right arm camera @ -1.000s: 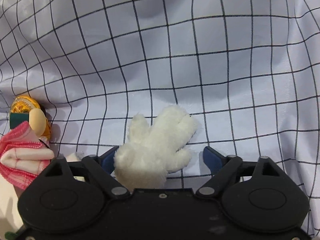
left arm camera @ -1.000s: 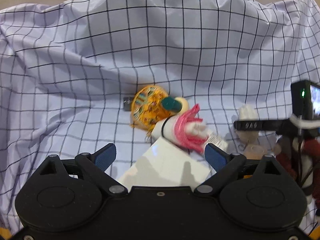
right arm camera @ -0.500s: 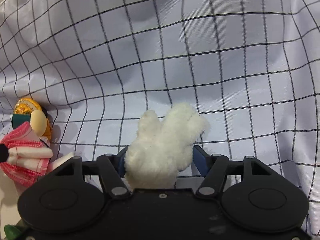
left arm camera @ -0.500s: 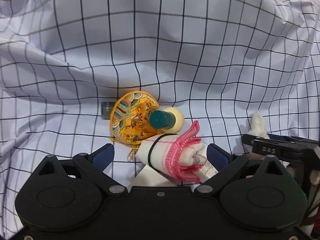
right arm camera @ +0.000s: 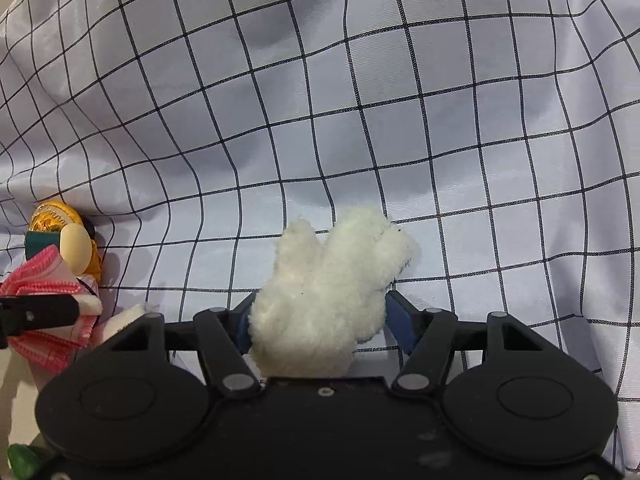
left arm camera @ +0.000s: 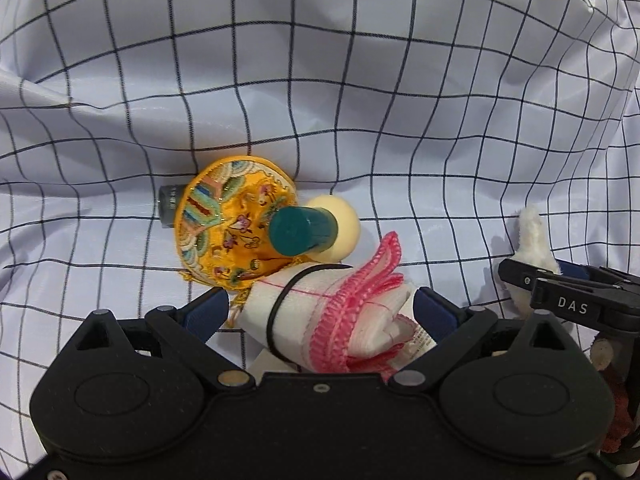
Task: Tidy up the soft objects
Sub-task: 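Close the right gripper on the white plush bunny while the left gripper closes on the pink-edged towel bundle, then lift and carry the bunny and towel bundle back over the wicker basket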
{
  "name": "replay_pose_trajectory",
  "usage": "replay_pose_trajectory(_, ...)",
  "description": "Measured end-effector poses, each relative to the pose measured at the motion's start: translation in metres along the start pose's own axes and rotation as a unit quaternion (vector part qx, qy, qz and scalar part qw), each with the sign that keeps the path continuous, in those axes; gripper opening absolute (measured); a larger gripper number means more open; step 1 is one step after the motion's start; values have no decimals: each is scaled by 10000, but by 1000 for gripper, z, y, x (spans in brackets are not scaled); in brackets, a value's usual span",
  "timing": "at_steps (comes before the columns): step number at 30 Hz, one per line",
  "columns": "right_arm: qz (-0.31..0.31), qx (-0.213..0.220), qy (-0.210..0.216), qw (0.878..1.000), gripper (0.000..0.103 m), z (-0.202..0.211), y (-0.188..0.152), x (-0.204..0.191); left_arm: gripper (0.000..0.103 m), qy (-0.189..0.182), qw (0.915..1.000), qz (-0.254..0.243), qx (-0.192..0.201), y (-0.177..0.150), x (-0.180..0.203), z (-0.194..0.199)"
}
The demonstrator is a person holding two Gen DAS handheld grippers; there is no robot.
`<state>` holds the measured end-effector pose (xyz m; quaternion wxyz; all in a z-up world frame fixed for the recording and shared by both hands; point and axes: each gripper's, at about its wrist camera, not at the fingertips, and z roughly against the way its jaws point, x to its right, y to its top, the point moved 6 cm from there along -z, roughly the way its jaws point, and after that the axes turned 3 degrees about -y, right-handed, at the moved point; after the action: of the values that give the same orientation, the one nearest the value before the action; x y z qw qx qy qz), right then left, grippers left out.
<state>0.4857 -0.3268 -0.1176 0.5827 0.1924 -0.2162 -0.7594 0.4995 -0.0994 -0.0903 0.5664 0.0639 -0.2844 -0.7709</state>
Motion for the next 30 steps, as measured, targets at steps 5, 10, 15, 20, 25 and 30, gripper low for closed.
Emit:
replay_pose_trajectory(5,23,27,-8,10000,64,2,-1,1,94,-60,9999,33,-83,-2,2,-4)
replay_pose_trajectory(10,38,76,-30,10000,64,4,-1,0,89,-134,9998,110,-32,-1,2,-3)
replay_pose_trajectory(15,48,125,-47,9999,64,8,0,0,86,-316,9989,358,11,-2,-3,0)
replay_pose_trajectory(20,53,222,-149,9996,64,16,0,1,86,-298,9988,345,151,-3,-2,12)
replay_pose_trajectory(25,2,320,-298,9990,64,29,0,6,86,-310,9986,224,371,5,10,31)
replay_pose_trajectory(30,-1,403,-474,9981,64,44,-6,13,86,-387,9978,123,524,15,33,41)
